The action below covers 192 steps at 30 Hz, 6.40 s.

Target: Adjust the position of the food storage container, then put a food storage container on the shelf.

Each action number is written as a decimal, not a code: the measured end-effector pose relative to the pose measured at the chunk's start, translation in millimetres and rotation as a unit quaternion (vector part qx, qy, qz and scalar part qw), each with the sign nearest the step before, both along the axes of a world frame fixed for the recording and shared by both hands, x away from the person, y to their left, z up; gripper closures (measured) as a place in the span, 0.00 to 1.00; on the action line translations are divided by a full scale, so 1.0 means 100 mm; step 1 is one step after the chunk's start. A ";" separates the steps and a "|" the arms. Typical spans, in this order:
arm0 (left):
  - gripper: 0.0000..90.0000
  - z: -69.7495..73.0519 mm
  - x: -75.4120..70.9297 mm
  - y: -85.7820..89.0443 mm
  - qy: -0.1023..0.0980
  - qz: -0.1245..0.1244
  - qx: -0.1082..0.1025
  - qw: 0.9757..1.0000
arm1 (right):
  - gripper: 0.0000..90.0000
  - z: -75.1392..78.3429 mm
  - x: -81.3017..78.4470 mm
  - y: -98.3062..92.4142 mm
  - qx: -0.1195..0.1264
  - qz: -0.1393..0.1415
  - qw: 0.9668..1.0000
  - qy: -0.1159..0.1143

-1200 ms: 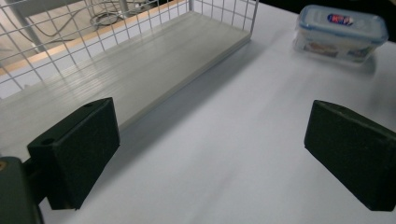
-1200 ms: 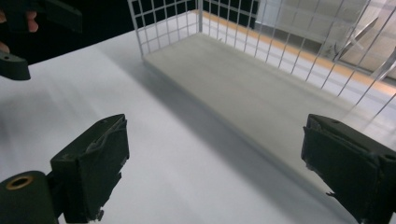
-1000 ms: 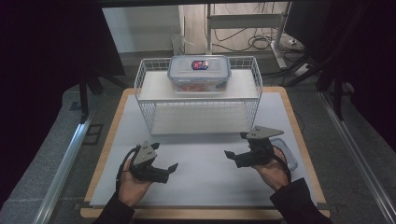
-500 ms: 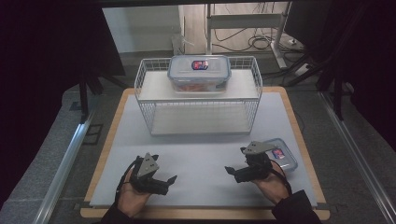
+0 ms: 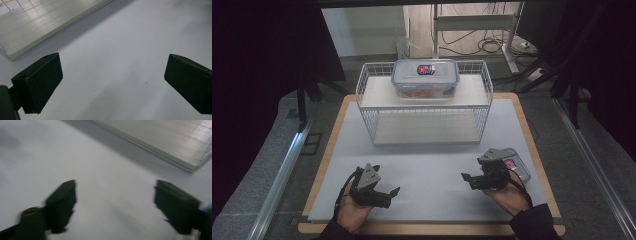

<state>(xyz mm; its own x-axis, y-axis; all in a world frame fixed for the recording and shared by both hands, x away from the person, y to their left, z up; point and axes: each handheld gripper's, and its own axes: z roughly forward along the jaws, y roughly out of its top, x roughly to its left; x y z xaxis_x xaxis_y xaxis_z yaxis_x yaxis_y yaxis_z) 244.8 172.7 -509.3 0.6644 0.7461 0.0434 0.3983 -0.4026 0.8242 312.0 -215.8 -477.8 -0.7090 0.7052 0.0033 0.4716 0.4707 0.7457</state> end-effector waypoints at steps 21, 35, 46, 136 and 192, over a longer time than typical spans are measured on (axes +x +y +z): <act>0.05 -0.02 0.02 0.01 0.023 -0.001 -0.003 1.000 | 1.00 0.16 0.13 -1.07 -0.001 -0.143 0.990 -0.016; 0.06 -0.06 0.05 0.00 0.039 -0.003 0.002 0.999 | 1.00 -0.07 0.24 -1.50 -0.022 -0.214 0.976 0.034; 0.06 -0.08 0.06 -0.03 0.045 -0.013 0.005 0.999 | 1.00 -0.09 0.27 -1.26 -0.019 -0.181 0.982 0.047; 0.97 -0.20 0.65 -0.60 0.175 -0.061 -0.025 0.982 | 1.00 -0.38 0.02 0.22 0.012 0.013 0.993 0.117; 0.04 -0.15 -0.04 -0.11 0.103 -0.025 0.009 0.994 | 0.07 -0.25 -0.04 -0.01 0.025 0.048 0.997 0.058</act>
<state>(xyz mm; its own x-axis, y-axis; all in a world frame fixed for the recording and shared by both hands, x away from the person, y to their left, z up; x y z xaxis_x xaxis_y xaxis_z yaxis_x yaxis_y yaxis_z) 241.1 161.2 -524.4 0.6968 0.7123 -0.0845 0.5367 -0.4396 0.7202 308.0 -216.4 -502.9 -0.7664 0.6307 0.1222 0.5098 0.4814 0.7130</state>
